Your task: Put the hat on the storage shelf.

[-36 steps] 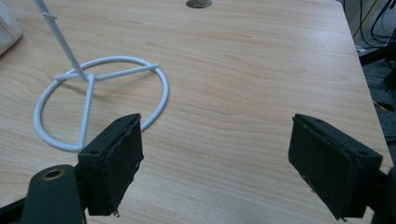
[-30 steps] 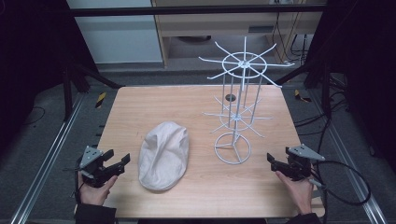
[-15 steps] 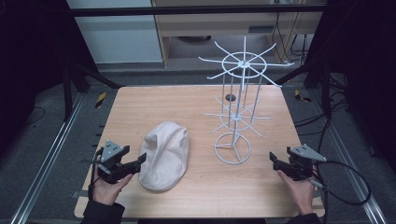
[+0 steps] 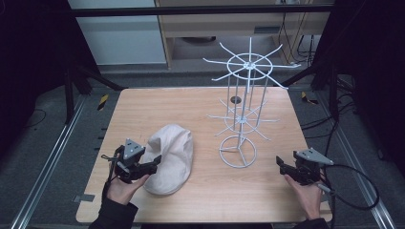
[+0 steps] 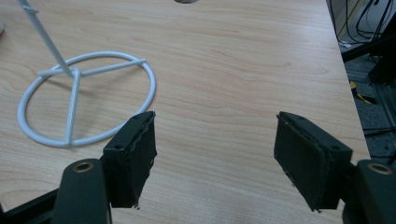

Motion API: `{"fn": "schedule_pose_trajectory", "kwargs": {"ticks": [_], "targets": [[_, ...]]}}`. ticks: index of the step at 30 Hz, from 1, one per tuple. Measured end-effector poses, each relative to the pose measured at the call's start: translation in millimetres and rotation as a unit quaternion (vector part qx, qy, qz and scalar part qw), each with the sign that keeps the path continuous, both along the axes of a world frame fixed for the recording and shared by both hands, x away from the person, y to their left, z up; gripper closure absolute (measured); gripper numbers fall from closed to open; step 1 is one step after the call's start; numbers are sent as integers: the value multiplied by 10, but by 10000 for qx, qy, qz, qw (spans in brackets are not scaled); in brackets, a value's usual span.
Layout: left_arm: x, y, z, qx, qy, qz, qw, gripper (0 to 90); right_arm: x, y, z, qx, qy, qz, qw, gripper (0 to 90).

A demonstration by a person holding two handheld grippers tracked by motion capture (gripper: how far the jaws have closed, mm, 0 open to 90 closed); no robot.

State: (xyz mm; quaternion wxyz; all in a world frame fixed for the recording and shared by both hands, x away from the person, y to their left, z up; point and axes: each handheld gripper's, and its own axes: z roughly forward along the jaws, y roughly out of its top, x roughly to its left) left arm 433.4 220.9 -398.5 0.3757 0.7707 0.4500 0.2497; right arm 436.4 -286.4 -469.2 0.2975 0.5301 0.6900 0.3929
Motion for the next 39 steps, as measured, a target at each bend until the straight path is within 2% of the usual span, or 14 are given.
{"fn": "schedule_pose_trajectory", "kwargs": {"ticks": [3,4,10,13,16,17,25,30,32,38,39], "targets": [[34,-76,-38,205,51,50,9998,351,3,5,5,-52,-37,20,10000,300],[50,-91,-51,221,69,65,9997,358,1,13,7,13,-8,6,10000,302],[145,-152,-134,204,179,198,9994,414,-5,9,-4,8,53,13,10000,306],[184,-215,-199,331,318,212,9987,435,0,-5,-9,-14,43,29,10000,306],[201,-250,-220,384,333,226,9985,452,4,-1,-14,45,104,30,9999,306],[214,-273,-229,425,347,243,9982,458,11,-3,-21,-19,117,16,9999,306],[271,-307,-279,515,442,343,9971,513,10,1,-20,-24,132,37,9999,309],[288,-300,-285,506,375,422,9971,578,14,6,-33,-37,167,89,9998,319],[308,-301,-293,479,443,384,9971,598,17,6,-33,-35,172,103,9998,324],[385,-337,-323,529,576,339,9964,757,20,12,-39,-38,195,119,9997,331],[402,-341,-327,511,605,341,9963,757,19,11,-40,-34,191,121,9997,333]]}}
